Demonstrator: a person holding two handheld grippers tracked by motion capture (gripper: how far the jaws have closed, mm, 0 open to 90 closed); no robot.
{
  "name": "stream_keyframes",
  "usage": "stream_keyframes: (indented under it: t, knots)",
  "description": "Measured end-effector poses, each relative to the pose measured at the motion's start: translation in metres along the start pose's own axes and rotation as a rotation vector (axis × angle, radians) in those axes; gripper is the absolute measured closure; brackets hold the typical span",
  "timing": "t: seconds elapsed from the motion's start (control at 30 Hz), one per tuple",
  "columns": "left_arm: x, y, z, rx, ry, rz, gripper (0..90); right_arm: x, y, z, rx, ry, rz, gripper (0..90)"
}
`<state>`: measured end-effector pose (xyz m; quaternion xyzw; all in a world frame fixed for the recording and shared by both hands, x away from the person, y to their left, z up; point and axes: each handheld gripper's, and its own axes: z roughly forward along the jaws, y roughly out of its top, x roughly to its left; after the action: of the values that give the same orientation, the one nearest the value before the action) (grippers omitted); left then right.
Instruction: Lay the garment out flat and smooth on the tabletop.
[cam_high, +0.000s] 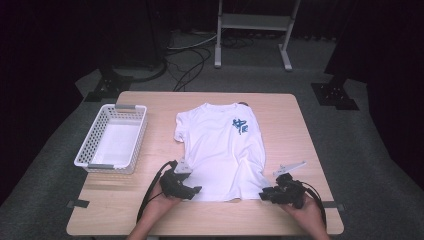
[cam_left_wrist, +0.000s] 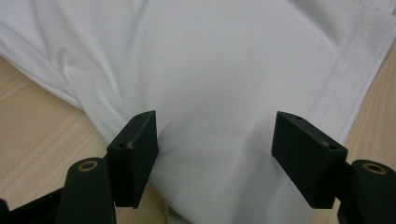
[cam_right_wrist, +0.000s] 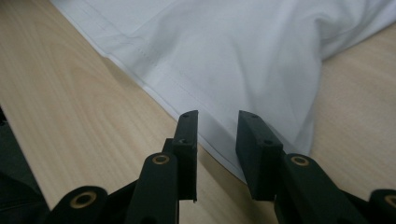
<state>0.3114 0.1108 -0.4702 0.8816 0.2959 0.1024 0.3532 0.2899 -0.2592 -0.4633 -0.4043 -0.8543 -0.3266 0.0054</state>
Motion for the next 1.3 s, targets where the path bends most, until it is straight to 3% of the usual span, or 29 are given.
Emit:
stream_keyframes:
  t: [0.47, 0.63, 0.7, 0.77, 0.97, 1.13, 1.3]
  knots:
    - [-0.012, -0.021, -0.020, 0.029, 0.014, 0.023, 31.1, 0.019, -0.025, -0.009, 0.003, 0.071, -0.010, 64.9]
    - [-0.013, -0.024, -0.026, 0.040, -0.011, 0.008, 31.1, 0.021, -0.030, -0.012, 0.035, 0.110, -0.009, 62.0]
    - [-0.014, -0.023, -0.028, 0.020, -0.011, 0.006, 30.2, 0.021, -0.028, -0.013, 0.060, 0.130, -0.012, 59.3]
    - [-0.014, -0.019, -0.027, 0.004, -0.012, 0.006, 29.3, 0.020, -0.024, -0.014, 0.046, 0.124, -0.011, 58.0]
    - [-0.015, 0.003, -0.013, -0.048, -0.034, 0.027, 25.7, 0.006, -0.001, -0.010, -0.064, 0.113, 0.020, 51.1]
    - [-0.008, 0.014, 0.006, -0.026, -0.046, 0.019, 25.6, -0.005, 0.019, 0.002, -0.107, 0.058, 0.033, 50.0]
    - [-0.003, 0.009, 0.011, -0.006, -0.048, 0.001, 25.4, -0.010, 0.025, 0.014, -0.102, 0.031, 0.040, 49.8]
